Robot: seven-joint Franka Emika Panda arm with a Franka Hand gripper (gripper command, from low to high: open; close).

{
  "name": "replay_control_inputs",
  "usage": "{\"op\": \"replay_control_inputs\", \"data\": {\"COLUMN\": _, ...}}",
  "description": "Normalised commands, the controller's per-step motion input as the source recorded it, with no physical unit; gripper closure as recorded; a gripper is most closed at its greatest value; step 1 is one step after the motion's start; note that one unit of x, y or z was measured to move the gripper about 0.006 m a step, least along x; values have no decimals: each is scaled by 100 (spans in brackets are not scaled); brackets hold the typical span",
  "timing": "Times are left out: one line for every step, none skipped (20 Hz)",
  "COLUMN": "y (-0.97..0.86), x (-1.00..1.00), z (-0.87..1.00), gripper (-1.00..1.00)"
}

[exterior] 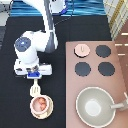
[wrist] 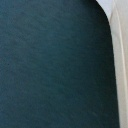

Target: Take the lid off the pot, put the pot on the plate, and use the tool to push the pot to the front of the table.

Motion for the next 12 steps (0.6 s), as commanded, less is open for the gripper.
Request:
{"op": "replay_control_inputs", "data": {"y": 64, "x": -25, "z": 49, "gripper": 100}}
{"op": "replay_control_inputs", "data": {"y": 66, "x": -31, "z": 41, "gripper": 100}}
{"op": "replay_control_inputs", "data": {"y": 67, "x": -30, "z": 39, "gripper": 100}}
{"op": "replay_control_inputs", "data": {"y": 69, "x": -17, "z": 27, "gripper": 100}}
{"op": "replay_control_inputs", "data": {"y": 65, "x": 33, "z": 18, "gripper": 100}}
{"op": "replay_control_inputs", "data": {"y": 34, "x": 84, "z": 9, "gripper": 100}}
{"op": "replay_control_inputs", "data": {"y": 7, "x": 100, "z": 1, "gripper": 100}}
{"op": "replay_control_inputs", "data": {"y": 1, "x": 100, "z": 0, "gripper": 100}}
{"op": "replay_control_inputs", "data": {"y": 0, "x": 100, "z": 0, "gripper": 100}}
{"op": "replay_control_inputs", "data": {"y": 0, "x": 100, "z": 0, "gripper": 100}}
{"op": "replay_control_inputs", "data": {"y": 0, "x": 100, "z": 0, "gripper": 100}}
{"op": "replay_control_inputs", "data": {"y": 0, "x": 100, "z": 4, "gripper": 100}}
